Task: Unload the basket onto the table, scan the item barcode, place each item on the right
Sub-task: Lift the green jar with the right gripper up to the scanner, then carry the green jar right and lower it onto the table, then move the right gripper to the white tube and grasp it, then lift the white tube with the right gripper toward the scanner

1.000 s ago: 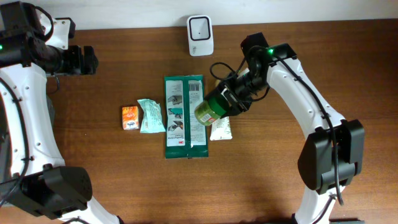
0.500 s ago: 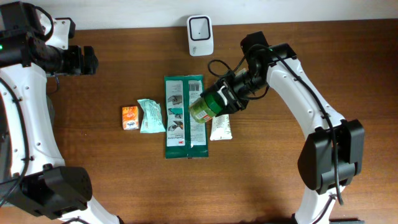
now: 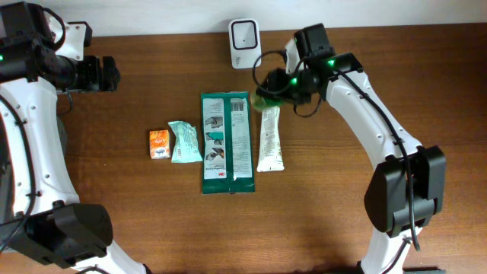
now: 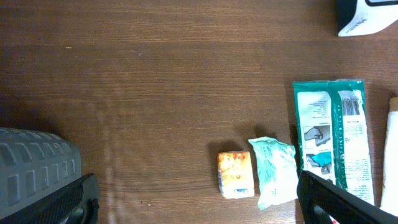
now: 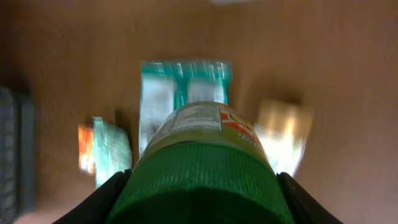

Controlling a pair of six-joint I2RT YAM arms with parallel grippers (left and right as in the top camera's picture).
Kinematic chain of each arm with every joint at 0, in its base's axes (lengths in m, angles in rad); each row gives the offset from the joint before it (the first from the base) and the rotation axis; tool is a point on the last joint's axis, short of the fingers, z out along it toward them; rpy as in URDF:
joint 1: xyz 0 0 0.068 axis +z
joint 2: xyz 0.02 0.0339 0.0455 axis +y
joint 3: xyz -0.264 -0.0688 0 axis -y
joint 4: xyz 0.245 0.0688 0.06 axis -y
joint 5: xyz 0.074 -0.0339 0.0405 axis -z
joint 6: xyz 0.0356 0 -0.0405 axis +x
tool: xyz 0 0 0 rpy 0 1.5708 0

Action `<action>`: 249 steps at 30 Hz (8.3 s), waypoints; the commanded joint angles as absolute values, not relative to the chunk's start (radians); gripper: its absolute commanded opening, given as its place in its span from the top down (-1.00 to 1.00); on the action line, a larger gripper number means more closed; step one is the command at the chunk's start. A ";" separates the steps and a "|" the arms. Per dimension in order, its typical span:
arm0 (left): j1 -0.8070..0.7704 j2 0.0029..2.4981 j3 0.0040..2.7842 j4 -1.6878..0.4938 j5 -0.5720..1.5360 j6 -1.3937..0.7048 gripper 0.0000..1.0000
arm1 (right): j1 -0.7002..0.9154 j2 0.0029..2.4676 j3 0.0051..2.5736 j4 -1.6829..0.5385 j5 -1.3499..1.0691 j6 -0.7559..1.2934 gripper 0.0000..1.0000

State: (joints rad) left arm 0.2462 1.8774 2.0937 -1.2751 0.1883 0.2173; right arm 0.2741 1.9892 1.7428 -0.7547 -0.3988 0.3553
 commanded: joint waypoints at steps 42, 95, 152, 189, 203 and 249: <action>0.246 1.866 2.101 -1.274 0.202 0.230 -0.98 | 0.385 2.357 1.765 0.548 0.075 0.187 0.20; 0.246 1.866 2.101 -1.274 0.202 0.230 -0.99 | -0.396 2.005 1.574 -0.997 -0.095 0.218 0.14; 0.246 1.866 2.101 -1.274 0.202 0.230 -0.98 | 0.175 1.995 1.470 -0.937 -0.465 0.273 -0.52; 0.246 1.866 2.101 -1.274 0.202 0.230 -0.98 | 0.197 1.915 1.235 -0.589 -0.805 0.254 0.92; 0.246 1.866 2.101 -1.274 0.202 0.230 -0.98 | 0.124 1.858 1.234 -0.660 -1.089 0.040 0.92; 0.246 1.866 2.101 -1.274 0.202 0.230 -0.98 | 0.150 1.881 1.330 -0.782 -0.942 -0.042 0.92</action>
State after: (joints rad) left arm 0.2462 1.8774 2.0937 -1.2755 0.1883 0.2173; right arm 0.1493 1.9625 1.2606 -0.7891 -0.6765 0.0631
